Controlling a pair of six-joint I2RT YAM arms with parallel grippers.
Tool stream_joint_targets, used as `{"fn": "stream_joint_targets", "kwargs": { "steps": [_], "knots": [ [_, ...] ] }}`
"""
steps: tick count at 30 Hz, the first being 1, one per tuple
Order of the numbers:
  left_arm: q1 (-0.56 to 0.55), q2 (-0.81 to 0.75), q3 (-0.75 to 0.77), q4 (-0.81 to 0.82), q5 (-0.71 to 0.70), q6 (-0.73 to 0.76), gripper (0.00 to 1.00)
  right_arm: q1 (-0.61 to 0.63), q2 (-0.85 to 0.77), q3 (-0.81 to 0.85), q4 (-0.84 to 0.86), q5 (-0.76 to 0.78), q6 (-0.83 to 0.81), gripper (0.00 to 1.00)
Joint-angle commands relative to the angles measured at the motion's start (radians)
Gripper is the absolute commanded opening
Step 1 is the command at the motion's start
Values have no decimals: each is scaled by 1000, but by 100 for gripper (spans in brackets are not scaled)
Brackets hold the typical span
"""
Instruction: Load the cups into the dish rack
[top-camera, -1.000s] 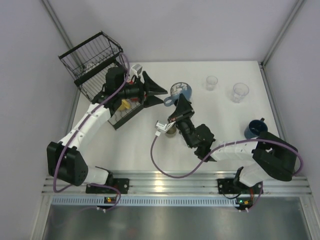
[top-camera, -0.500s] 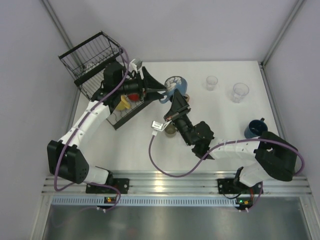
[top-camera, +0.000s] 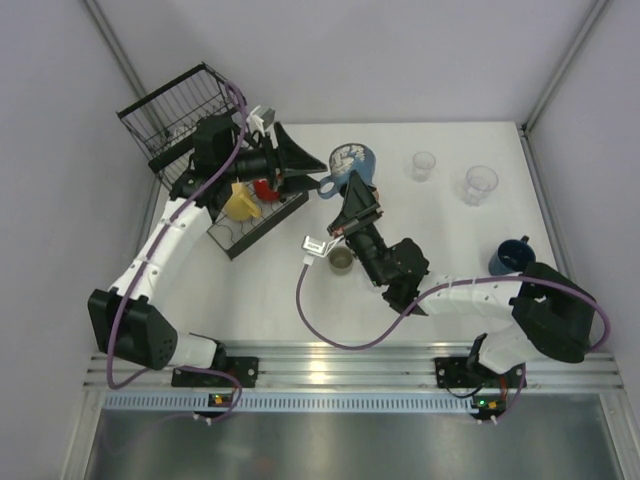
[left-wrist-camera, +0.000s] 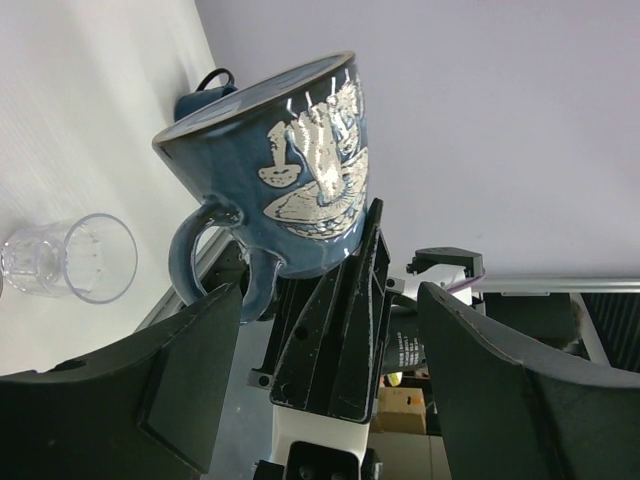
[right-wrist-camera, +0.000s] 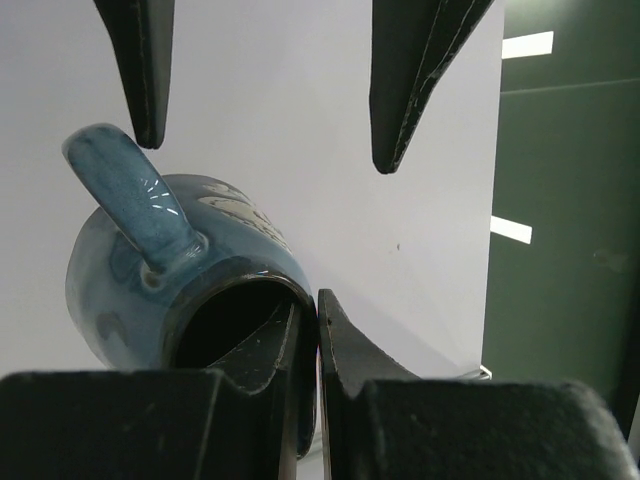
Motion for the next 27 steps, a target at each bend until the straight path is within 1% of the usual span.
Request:
{"fn": "stream_joint_targets", "kwargs": {
  "steps": [1, 5, 6, 12, 13, 15, 16, 17, 18, 19, 22, 27],
  "knots": [
    [13, -54, 61, -7, 26, 2, 76, -12, -26, 68, 494, -31, -16, 0],
    [25, -71, 59, -56, 6, 35, 75, -19, -28, 92, 494, -28, -7, 0],
    [28, -74, 47, -91, -9, 67, 74, -24, -28, 97, 494, -33, -7, 0],
    [33, -62, -2, -86, 6, 111, 71, -29, -46, 100, 494, -86, -4, 0],
    [33, -55, -5, -57, 44, 108, 71, -27, -48, 97, 494, -89, 7, 0],
    [31, -40, -22, 29, 99, 51, 71, -26, -52, 86, 496, -88, 13, 0],
    [33, -34, -37, 192, 150, 10, 69, -24, -54, 81, 496, -88, 19, 0],
    [33, -29, -83, 279, 171, -45, 68, -23, -58, 71, 496, -86, 22, 0],
    [31, -19, -102, 368, 184, -157, 66, -16, -65, 68, 494, -83, 25, 0],
    [31, -11, -114, 452, 204, -194, 65, -15, -66, 65, 496, -80, 27, 0],
    [31, 8, -122, 455, 216, -204, 63, -9, -80, 63, 496, -76, 37, 0],
    [30, 34, -139, 455, 233, -213, 63, -4, -101, 54, 494, -92, 42, 0]
  ]
}}
